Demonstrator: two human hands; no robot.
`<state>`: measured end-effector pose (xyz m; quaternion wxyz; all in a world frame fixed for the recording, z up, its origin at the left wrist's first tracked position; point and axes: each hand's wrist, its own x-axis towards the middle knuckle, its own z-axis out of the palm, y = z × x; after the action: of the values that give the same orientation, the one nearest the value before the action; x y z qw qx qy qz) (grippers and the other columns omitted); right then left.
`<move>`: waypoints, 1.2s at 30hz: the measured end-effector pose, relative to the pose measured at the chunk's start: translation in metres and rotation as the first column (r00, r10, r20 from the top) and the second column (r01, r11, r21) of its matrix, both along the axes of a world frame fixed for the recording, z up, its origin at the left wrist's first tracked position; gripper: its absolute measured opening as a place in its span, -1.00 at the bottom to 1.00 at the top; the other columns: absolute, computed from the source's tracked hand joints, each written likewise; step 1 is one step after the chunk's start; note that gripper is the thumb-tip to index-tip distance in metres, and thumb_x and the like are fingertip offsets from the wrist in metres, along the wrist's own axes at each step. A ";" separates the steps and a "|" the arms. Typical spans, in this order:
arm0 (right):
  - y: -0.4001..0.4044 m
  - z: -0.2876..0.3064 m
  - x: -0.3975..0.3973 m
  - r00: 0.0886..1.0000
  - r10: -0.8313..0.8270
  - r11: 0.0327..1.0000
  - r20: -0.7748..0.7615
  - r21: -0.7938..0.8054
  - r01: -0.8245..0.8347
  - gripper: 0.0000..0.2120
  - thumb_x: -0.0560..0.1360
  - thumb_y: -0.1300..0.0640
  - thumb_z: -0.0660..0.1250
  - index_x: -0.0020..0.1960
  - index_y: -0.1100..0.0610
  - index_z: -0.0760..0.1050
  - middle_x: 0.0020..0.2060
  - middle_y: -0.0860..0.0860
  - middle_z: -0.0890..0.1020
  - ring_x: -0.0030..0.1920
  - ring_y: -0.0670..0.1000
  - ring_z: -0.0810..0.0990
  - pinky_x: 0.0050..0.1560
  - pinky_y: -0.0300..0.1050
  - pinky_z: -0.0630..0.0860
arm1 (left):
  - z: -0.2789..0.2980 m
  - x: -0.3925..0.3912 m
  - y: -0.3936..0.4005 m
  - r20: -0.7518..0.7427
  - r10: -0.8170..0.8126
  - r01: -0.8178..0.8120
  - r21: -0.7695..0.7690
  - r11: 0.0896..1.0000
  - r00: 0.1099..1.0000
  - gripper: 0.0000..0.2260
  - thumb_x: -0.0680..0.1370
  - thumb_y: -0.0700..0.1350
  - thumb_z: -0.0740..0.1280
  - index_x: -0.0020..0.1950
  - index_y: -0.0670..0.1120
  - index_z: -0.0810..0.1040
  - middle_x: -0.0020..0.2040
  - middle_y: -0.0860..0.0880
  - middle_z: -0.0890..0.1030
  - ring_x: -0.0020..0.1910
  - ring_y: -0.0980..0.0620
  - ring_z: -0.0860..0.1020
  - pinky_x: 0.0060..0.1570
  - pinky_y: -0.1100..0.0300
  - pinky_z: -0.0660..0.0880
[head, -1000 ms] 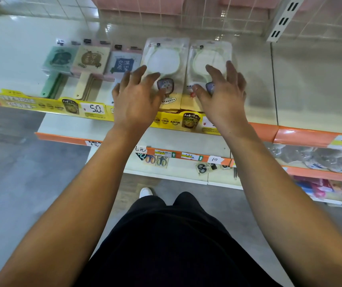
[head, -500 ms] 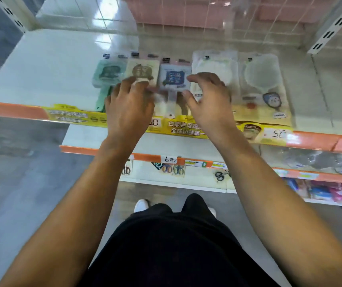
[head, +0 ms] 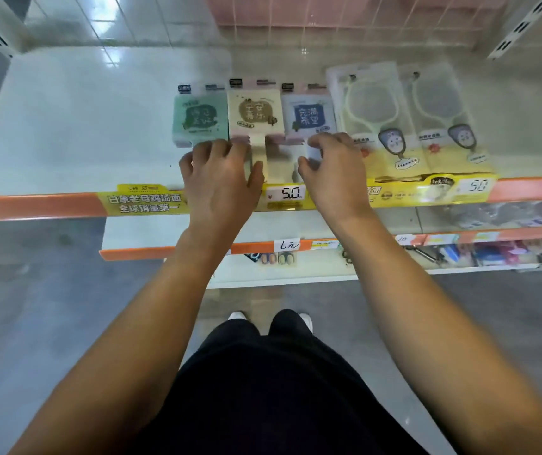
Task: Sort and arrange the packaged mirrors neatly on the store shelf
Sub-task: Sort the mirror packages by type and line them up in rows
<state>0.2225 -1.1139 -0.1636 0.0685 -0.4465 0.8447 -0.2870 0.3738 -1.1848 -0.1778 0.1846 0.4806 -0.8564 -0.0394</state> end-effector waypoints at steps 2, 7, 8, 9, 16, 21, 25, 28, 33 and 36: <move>-0.002 0.000 -0.001 1.000 -0.003 1.000 -0.019 0.002 0.003 -0.70 0.47 0.18 0.38 0.20 0.17 0.57 0.11 0.13 0.58 0.12 0.11 0.55 0.15 -0.13 0.40 | -0.001 -0.001 0.000 -0.016 -0.008 0.008 0.001 1.000 1.000 -0.69 0.52 0.08 0.23 0.16 -0.03 0.56 0.08 -0.09 0.61 0.14 -0.21 0.49 0.12 -0.06 0.36; -0.006 -0.001 -0.003 1.000 -0.009 1.000 -0.027 0.012 0.010 -0.73 0.49 0.25 0.34 0.19 0.22 0.56 0.13 0.15 0.55 0.11 0.12 0.55 0.16 -0.13 0.41 | -0.003 -0.001 -0.001 -0.054 -0.005 0.005 0.012 1.000 0.999 -0.68 0.54 0.07 0.21 0.21 -0.02 0.53 0.11 -0.08 0.60 0.17 -0.21 0.47 0.14 -0.07 0.35; -0.007 -0.001 -0.004 1.000 -0.012 1.000 -0.025 0.011 0.013 -0.73 0.50 0.24 0.34 0.19 0.22 0.57 0.13 0.15 0.54 0.10 0.12 0.55 0.15 -0.12 0.42 | -0.002 -0.001 -0.003 -0.073 0.005 -0.005 0.009 1.000 0.997 -0.70 0.55 0.06 0.20 0.21 -0.01 0.54 0.12 -0.09 0.60 0.17 -0.21 0.47 0.15 -0.07 0.35; -0.007 -0.002 -0.004 0.999 -0.013 1.000 -0.029 0.011 0.013 -0.73 0.50 0.22 0.35 0.19 0.21 0.57 0.13 0.14 0.54 0.10 0.13 0.55 0.15 -0.10 0.44 | -0.002 0.000 -0.007 -0.091 0.020 -0.020 0.003 1.000 0.996 -0.71 0.56 0.05 0.20 0.19 -0.01 0.55 0.14 -0.09 0.59 0.19 -0.21 0.47 0.16 -0.07 0.34; -0.025 -0.004 -0.016 0.968 0.049 0.998 -0.247 0.060 -0.035 -0.72 0.44 0.08 0.40 0.15 0.03 0.59 0.19 0.01 0.52 0.24 0.14 0.41 0.16 0.00 0.41 | 0.006 0.009 -0.049 -0.093 0.068 -0.063 0.049 0.997 0.993 -0.70 0.47 -0.09 0.29 0.20 -0.01 0.58 0.25 -0.04 0.53 0.28 -0.17 0.41 0.23 -0.05 0.28; -0.039 -0.009 -0.019 0.972 0.039 0.996 -0.232 0.087 -0.019 -0.78 0.44 0.12 0.41 0.09 0.02 0.58 0.13 0.03 0.53 0.20 0.16 0.42 0.16 -0.03 0.36 | 0.006 0.010 -0.059 -0.075 0.075 -0.070 0.057 0.996 0.994 -0.77 0.46 -0.08 0.35 0.10 -0.02 0.62 0.20 -0.01 0.55 0.25 -0.15 0.42 0.20 -0.01 0.27; -0.042 -0.007 -0.021 0.974 0.048 0.995 -0.223 0.095 -0.027 -0.81 0.46 0.13 0.40 0.08 0.05 0.57 0.13 0.05 0.52 0.18 0.15 0.43 0.13 -0.04 0.36 | 0.003 0.009 -0.062 -0.080 0.059 -0.054 0.072 0.996 0.995 -0.78 0.44 -0.10 0.39 0.08 -0.03 0.61 0.19 -0.03 0.55 0.21 -0.16 0.44 0.16 -0.01 0.29; -0.042 -0.010 -0.021 0.976 0.058 0.996 -0.209 0.078 -0.042 -0.81 0.45 0.16 0.41 0.06 0.06 0.56 0.10 0.04 0.53 0.16 0.14 0.44 0.08 -0.06 0.37 | 0.002 0.009 -0.065 -0.096 0.060 -0.052 0.081 0.995 0.994 -0.80 0.44 -0.10 0.39 0.05 -0.03 0.61 0.16 -0.02 0.56 0.17 -0.15 0.46 0.13 0.01 0.28; -0.041 -0.012 -0.025 0.975 0.091 0.995 -0.201 0.060 -0.080 -0.81 0.45 0.16 0.43 0.06 0.08 0.57 0.09 0.04 0.54 0.15 0.13 0.44 0.08 -0.07 0.37 | 0.002 0.007 -0.067 -0.099 0.056 -0.046 0.094 0.994 0.993 -0.82 0.45 -0.07 0.39 0.04 -0.02 0.60 0.15 -0.02 0.55 0.14 -0.15 0.47 0.11 0.03 0.28; -0.041 -0.011 -0.029 0.975 0.121 0.992 -0.186 0.059 -0.112 -0.81 0.46 0.13 0.43 0.06 0.09 0.57 0.08 0.04 0.54 0.14 0.12 0.43 0.04 -0.11 0.34 | 0.003 0.007 -0.068 -0.092 0.059 -0.050 0.097 0.994 0.994 -0.82 0.46 -0.05 0.39 0.04 -0.01 0.60 0.15 -0.01 0.55 0.15 -0.14 0.46 0.09 0.04 0.28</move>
<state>0.1936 -1.1553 -0.1746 0.0155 -0.5186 0.8265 -0.2184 0.3810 -1.2527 -0.1747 0.2031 0.5095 -0.8305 -0.0976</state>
